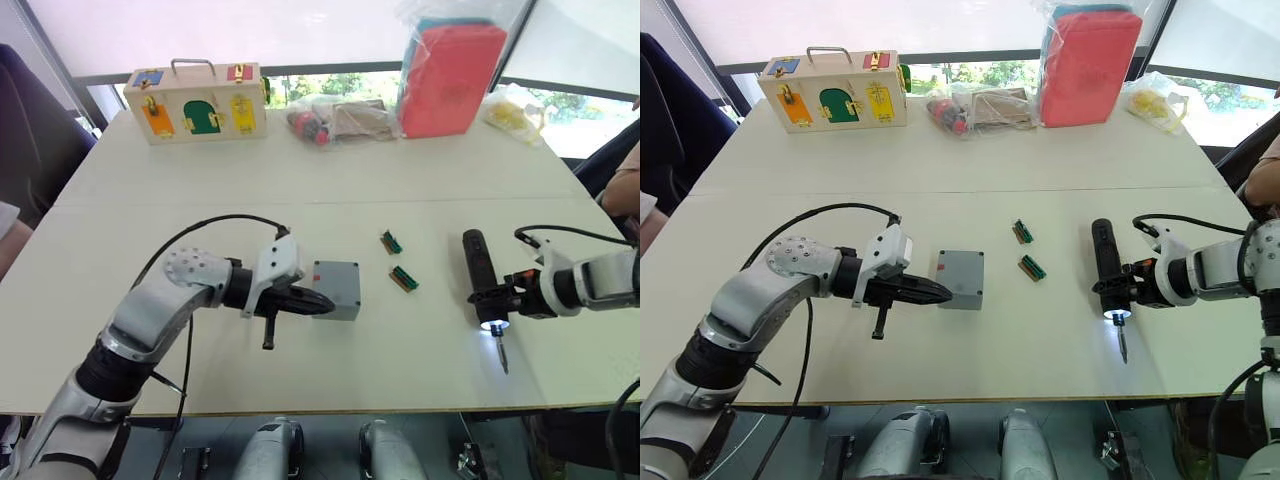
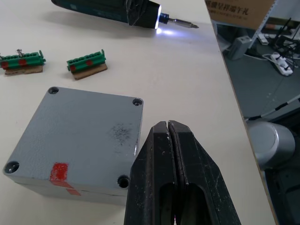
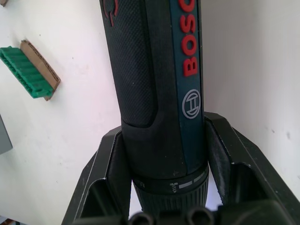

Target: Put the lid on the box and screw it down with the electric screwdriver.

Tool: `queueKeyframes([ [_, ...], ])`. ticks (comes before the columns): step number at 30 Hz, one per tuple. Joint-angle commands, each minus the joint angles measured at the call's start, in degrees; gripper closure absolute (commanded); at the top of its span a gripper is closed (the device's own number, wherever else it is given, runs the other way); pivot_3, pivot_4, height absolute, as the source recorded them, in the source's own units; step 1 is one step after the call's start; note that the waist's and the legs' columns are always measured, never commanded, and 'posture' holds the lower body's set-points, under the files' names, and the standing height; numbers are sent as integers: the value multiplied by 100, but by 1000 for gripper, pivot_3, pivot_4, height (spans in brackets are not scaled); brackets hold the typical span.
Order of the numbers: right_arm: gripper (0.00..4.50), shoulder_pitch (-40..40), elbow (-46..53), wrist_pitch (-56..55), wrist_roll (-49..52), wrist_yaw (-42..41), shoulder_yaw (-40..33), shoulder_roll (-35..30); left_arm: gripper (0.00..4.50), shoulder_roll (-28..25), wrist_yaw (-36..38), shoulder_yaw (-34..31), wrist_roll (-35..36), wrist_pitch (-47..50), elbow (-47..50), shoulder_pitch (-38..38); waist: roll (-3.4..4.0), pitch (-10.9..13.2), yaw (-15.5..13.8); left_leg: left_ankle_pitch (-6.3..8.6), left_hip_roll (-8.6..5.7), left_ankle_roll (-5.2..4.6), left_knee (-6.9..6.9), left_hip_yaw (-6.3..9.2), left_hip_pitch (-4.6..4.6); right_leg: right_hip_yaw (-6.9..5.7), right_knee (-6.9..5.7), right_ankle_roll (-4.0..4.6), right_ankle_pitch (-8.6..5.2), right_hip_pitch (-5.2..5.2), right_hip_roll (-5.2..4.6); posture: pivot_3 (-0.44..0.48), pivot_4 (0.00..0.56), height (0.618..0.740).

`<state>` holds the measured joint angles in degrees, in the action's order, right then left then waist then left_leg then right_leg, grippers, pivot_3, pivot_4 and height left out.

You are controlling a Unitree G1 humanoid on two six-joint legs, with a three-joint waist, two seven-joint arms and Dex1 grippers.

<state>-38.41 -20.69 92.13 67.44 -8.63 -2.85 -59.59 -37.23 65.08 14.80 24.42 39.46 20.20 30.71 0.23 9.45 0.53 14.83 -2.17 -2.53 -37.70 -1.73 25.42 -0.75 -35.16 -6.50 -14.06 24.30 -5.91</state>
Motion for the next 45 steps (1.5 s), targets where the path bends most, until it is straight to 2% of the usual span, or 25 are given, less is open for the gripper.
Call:
queueKeyframes([
  [1,1632,-81,78,37,-125,-14,-174,-8,4500,-69,-2,-203,136,-6,39,103,0,0,-7,0,0,0,0,0,0,0,0,0,0,0,1,0,150,740],
  [4,570,-34,395,-25,-440,-167,-196,-33,4500,-34,-77,-561,317,77,-264,253,0,0,-14,0,0,0,-13,1,-2,-1,-7,0,0,-5,2,0,150,740],
  [6,33,-32,823,-391,-805,-499,-81,-177,4500,-36,-206,-905,425,119,-682,449,0,0,-18,0,1,-1,-22,3,-1,-1,-11,0,1,-7,2,0,150,740],
  [12,33,-100,2183,-2026,-1301,-2272,-157,-298,4500,-167,-509,-1368,147,-210,-1859,811,0,0,8,4,-1,-7,-27,1,-1,-6,-14,-18,8,-5,18,0,150,740],
  [15,33,422,3413,-3002,-1593,-3082,-65,-270,4500,-246,-526,-1069,-261,-483,-2109,688,-5,2,5,5,2,-8,-26,0,-1,-4,-10,-20,7,-5,22,0,150,740],
  [17,33,837,4145,-3435,-1861,-3337,183,-223,4500,-236,-507,-797,-496,-625,-2093,540,-8,0,-7,5,4,-7,-26,2,-1,-4,-12,-20,7,-7,24,0,150,740],
  [21,33,1506,4933,-3878,-2385,-3353,786,128,4500,5,-617,-481,-674,-627,-2037,385,-12,1,-93,5,0,-7,-42,2,-3,1,-17,-24,12,-15,7,0,150,740],
  [29,33,1820,5048,-4033,-3290,-3108,1662,809,4500,435,-511,92,-1070,-904,-2235,450,-22,-3,-132,1,-3,2,-47,3,-2,6,-18,-18,17,-12,-7,0,150,740],
  [33,33,1847,5102,-3918,-3400,-3100,1785,1034,4500,640,-312,333,-1199,-1130,-2486,669,-22,-3,-129,-14,-3,27,-45,3,-2,7,-24,-18,17,-6,-5,0,150,740],
  [41,33,1900,5538,-3554,-3202,-3032,1729,1463,4500,1151,-171,471,-1476,-1638,-3432,1232,-23,-3,-134,-2,-6,6,-49,4,-1,4,-27,-18,17,-8,0,0,150,740],
  [45,33,1955,5819,-3299,-3070,-2931,1637,1636,4500,1238,-227,488,-1718,-1940,-3852,1383,-23,-4,-127,-2,-6,5,-48,4,-2,-2,-29,-19,17,-8,6,0,150,740],
])
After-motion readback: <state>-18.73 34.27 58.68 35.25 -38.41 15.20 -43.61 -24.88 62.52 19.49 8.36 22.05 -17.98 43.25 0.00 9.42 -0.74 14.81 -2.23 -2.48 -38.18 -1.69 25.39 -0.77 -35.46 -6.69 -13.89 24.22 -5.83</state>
